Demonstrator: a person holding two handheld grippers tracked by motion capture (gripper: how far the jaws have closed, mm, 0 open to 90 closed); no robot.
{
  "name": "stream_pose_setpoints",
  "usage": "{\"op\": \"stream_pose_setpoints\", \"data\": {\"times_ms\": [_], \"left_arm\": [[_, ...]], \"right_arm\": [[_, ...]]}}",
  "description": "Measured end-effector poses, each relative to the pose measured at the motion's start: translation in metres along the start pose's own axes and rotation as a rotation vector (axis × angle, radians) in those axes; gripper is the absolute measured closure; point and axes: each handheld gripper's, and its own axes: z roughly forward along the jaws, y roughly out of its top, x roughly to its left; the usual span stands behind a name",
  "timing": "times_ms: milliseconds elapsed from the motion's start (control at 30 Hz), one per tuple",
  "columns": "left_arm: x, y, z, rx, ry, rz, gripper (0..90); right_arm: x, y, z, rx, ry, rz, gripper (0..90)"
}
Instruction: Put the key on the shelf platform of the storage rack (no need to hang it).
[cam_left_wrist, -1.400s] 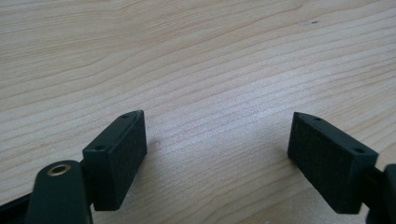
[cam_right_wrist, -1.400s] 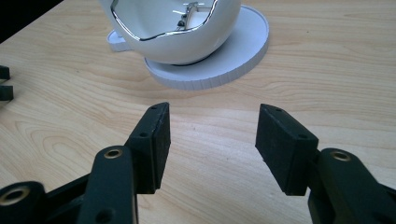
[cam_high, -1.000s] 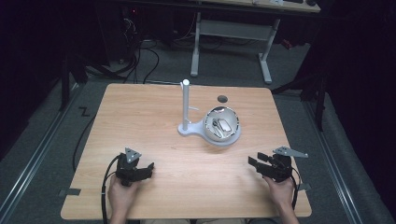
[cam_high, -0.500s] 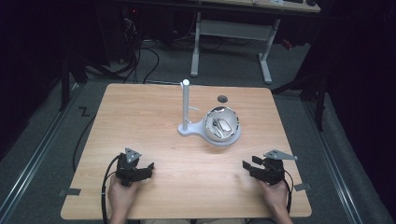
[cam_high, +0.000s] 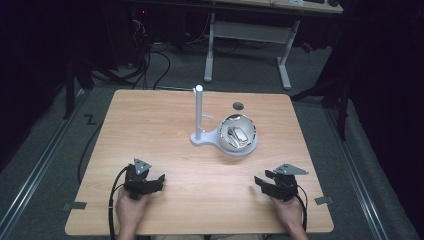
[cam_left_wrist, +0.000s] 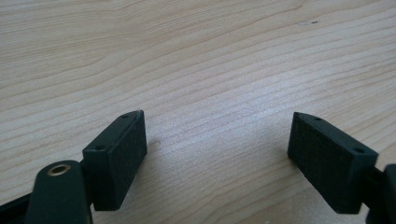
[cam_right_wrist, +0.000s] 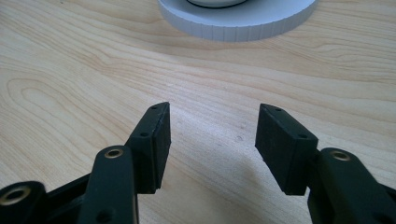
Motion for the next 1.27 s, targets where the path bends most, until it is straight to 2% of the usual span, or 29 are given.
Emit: {"op": "stream_pose_setpoints", "data": {"times_ms": [300,600,633,700,833,1267], "left_arm": [[0.000,0.000,0.000,0.000,0.000,0.000,19.9],[0.000,0.000,0.000,0.000,0.000,0.000,19.9],[0.000,0.000,0.000,0.001,0.000,0.000,19.9],[0.000,0.000,0.000,0.000,0.001,-0.001,19.9],[0.000,0.000,0.000,0.001,0.000,0.000,19.9],[0.000,0.000,0.000,0.000,0.001,-0.001,20.1]], "right_arm": [[0.008,-0.002,0.006,0.023,-0.011,-0.043,45.7],[0.009,-0.004,0.014,0.050,-0.021,-0.057,44.9],[0.010,-0.007,0.016,0.046,-0.045,-0.089,44.2],[0.010,-0.008,0.016,0.036,-0.052,-0.098,43.8],[0.008,-0.007,0.018,0.040,-0.048,-0.086,40.0],[0.008,-0.007,0.018,0.040,-0.049,-0.087,39.7]]}}
